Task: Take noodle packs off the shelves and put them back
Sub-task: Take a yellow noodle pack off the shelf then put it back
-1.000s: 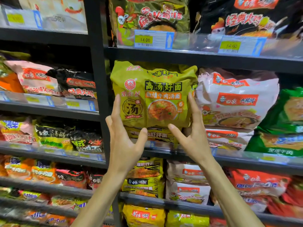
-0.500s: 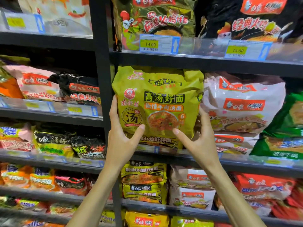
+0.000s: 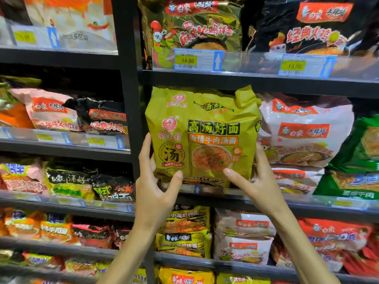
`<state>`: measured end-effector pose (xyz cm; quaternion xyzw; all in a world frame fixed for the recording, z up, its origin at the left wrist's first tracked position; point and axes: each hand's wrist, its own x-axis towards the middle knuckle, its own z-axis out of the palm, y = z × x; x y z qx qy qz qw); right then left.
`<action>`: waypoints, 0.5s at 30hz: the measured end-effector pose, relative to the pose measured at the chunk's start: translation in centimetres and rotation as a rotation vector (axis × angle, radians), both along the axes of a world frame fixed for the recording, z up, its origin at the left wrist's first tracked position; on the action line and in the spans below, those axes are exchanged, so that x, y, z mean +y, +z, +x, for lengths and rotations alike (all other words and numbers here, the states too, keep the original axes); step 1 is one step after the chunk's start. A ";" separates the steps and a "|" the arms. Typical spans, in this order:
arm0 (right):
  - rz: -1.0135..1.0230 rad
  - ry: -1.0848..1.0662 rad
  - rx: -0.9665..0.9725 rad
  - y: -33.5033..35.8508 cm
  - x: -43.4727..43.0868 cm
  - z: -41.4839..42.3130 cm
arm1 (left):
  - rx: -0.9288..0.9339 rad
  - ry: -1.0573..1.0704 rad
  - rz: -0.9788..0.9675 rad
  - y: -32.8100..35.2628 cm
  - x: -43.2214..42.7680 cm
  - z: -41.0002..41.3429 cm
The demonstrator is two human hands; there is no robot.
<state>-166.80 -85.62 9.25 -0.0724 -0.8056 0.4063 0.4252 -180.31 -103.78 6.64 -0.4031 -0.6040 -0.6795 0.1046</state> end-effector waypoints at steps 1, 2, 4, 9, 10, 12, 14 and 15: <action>-0.022 0.028 0.012 0.1 0.3 0.3 | 0.005 0.005 0.006 -0.1 -0.1 0.3; -0.038 0.055 0.016 0.2 0.5 0.5 | 0.012 0.010 0.010 -0.1 -0.2 0.6; -0.050 0.089 0.012 0.4 0.9 0.9 | 0.028 0.018 0.021 -0.2 -0.3 1.0; -0.070 0.091 0.008 0.9 1.7 1.5 | 0.051 0.027 -0.024 -1.4 -0.8 3.8; -0.060 0.076 0.006 0.9 1.7 1.5 | 0.045 0.026 -0.032 -1.6 -0.8 4.2; -0.039 0.064 -0.020 1.0 1.4 1.7 | 0.024 0.012 -0.046 -1.6 -0.6 3.8; -0.015 0.050 -0.059 0.9 0.6 1.9 | -0.011 -0.012 -0.045 -1.4 -0.3 2.4; 0.002 0.032 -0.068 0.8 0.2 2.0 | -0.032 -0.031 -0.036 -1.3 -0.2 1.5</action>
